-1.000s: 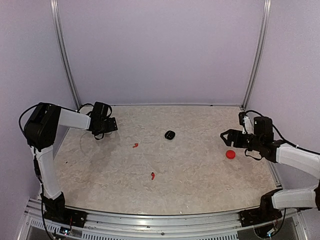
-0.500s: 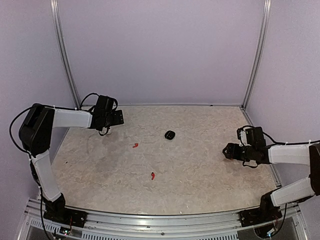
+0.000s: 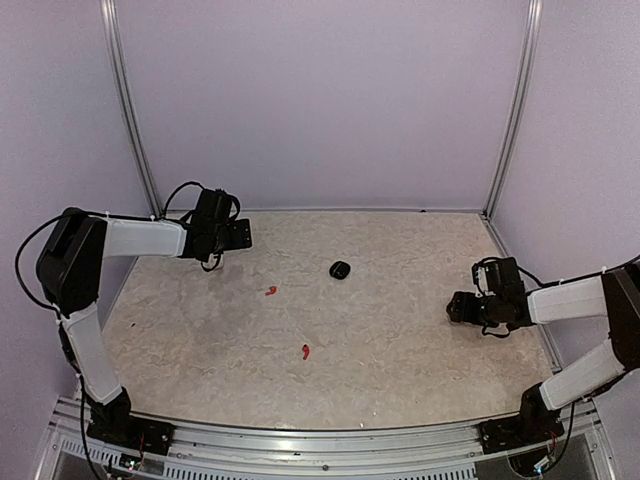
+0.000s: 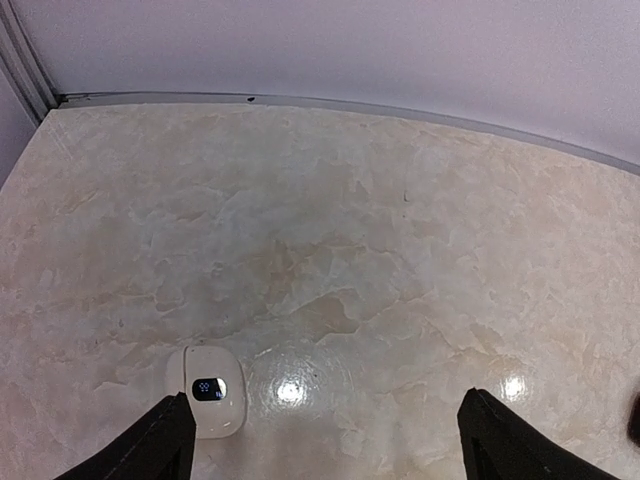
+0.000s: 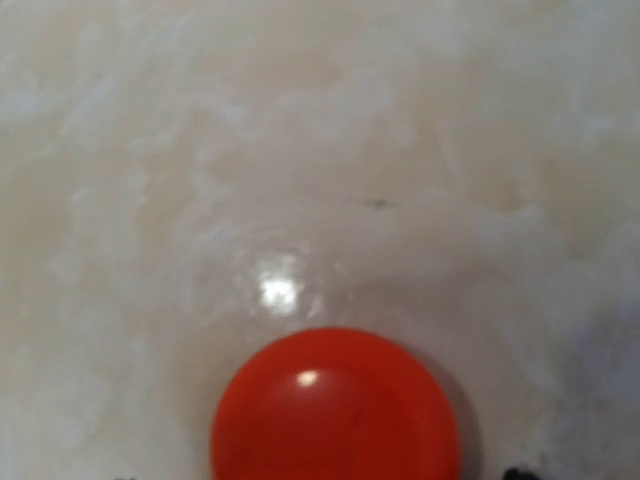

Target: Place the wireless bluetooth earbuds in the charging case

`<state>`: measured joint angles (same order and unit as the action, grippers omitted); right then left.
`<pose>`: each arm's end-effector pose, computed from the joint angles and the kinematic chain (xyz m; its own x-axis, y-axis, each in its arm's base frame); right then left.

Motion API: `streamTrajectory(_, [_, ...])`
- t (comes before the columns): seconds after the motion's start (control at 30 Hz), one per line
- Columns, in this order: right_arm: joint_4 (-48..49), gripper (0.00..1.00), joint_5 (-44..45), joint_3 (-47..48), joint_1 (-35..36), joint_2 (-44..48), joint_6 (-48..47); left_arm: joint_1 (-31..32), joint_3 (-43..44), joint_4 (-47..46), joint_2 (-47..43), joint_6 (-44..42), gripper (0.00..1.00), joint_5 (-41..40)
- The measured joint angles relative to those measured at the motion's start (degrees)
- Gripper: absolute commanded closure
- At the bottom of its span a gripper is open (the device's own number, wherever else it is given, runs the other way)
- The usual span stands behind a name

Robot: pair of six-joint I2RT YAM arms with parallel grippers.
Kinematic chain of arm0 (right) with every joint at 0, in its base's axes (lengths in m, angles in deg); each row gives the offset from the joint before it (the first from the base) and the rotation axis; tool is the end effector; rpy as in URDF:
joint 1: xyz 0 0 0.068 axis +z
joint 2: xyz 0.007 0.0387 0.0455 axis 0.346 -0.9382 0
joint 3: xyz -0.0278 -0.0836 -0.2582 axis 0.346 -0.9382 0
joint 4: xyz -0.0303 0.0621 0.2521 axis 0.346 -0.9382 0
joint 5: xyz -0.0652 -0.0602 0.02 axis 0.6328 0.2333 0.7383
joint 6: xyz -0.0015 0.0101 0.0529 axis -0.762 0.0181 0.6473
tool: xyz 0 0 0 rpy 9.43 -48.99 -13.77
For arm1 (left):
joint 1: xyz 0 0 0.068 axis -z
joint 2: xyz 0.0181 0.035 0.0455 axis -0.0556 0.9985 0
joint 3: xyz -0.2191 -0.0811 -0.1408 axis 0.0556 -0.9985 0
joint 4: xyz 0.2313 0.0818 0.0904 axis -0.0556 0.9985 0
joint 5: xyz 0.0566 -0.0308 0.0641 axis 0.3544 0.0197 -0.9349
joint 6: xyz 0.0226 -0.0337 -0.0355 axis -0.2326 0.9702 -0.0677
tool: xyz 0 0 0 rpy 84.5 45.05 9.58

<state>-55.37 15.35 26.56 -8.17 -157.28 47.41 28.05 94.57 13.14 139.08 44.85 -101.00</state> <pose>0.2339 0.0505 0.1317 -0.7568 0.2690 -0.5957 0.1093 0.9506 0.2905 0.3806 -0.1617 0.2013 -0.5511 -0.1021 -0.8282 -0.0798 0.9944 -0.0694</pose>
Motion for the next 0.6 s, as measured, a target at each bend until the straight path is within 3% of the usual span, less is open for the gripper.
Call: streamTrajectory(0.6, [0.6, 0.47, 1.4, 5.9, 2.1, -7.5, -2.5, 0.4, -0.2, -0.2, -2.2, -0.9, 0.09, 1.0])
